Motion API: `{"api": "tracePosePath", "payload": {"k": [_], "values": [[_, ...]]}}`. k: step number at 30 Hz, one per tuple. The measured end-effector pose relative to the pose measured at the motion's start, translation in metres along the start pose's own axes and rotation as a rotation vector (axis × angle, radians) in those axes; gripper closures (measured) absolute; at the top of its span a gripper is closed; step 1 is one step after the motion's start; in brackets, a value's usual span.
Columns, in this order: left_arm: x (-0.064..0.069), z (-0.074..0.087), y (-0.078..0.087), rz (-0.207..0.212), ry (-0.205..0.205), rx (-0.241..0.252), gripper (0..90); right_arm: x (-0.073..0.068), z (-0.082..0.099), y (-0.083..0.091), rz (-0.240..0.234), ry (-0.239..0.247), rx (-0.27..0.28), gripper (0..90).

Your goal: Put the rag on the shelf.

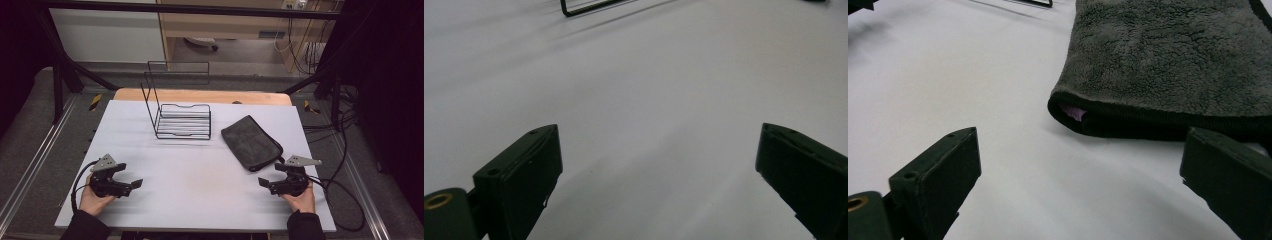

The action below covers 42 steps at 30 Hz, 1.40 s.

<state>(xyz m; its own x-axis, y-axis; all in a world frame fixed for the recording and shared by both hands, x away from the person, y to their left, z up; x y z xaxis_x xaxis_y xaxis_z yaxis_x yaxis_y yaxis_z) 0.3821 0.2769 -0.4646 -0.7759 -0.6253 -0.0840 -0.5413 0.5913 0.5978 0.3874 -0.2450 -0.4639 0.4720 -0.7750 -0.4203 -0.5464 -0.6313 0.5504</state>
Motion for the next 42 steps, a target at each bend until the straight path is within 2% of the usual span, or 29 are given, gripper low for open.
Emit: {"api": "tracePosePath", "payload": {"k": [4, 12, 17, 18, 21, 24, 28, 32, 36, 42], "values": [[-0.001, 0.0, 0.0, -0.002, 0.001, -0.003, 4.8, -0.003, -0.004, -0.003, 0.013, 0.007, 0.001, 8.0], [-0.001, 0.0, -0.001, -0.007, 0.008, -0.006, 4.9, -0.012, -0.016, -0.012, 0.05, 0.064, -0.021, 21.8], [-0.001, 0.0, -0.001, -0.007, 0.007, -0.011, 5.1, -0.019, -0.024, -0.023, 0.066, 0.097, -0.048, 30.2], [0.0, 0.0, -0.001, -0.006, 0.008, -0.012, 5.2, -0.02, -0.027, -0.03, 0.079, 0.118, -0.068, 32.5], [0.0, 0.0, -0.001, -0.006, 0.006, -0.014, 5.2, -0.023, -0.03, -0.04, 0.08, 0.126, -0.09, 36.7], [0.0, 0.0, -0.001, -0.008, 0.008, -0.015, 5.3, -0.022, -0.03, -0.049, 0.09, 0.143, -0.101, 41.5], [0.0, 0.0, -0.002, -0.007, 0.008, -0.016, 5.5, -0.017, -0.025, -0.057, 0.13, 0.17, -0.131, 46.0], [0.001, 0.0, -0.002, -0.003, 0.003, -0.02, 5.5, -0.015, -0.023, -0.056, 0.166, 0.215, -0.124, 55.6], [0.001, 0.0, -0.003, -0.003, 0.003, -0.021, 5.5, -0.012, -0.022, -0.058, 0.18, 0.27, -0.122, 62.0], [0.0, 0.0, -0.002, -0.005, 0.005, -0.022, 5.6, -0.008, -0.025, -0.057, 0.181, 0.248, -0.115, 76.7]]}}
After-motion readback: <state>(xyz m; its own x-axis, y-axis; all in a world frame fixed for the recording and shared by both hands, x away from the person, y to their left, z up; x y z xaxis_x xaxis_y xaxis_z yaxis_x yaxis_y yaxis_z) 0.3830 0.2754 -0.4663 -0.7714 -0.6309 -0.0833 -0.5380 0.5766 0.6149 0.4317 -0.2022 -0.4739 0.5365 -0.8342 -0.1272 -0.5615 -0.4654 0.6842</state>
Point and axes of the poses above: each handheld gripper's, and its own axes: y roughly backward along the jaws, z roughly out of its underside, x roughly to its right, the point moved 4 cm from there along -y, roughly forward along the jaws, and after that the axes turned 15 degrees about -y, right-handed, at the moved point
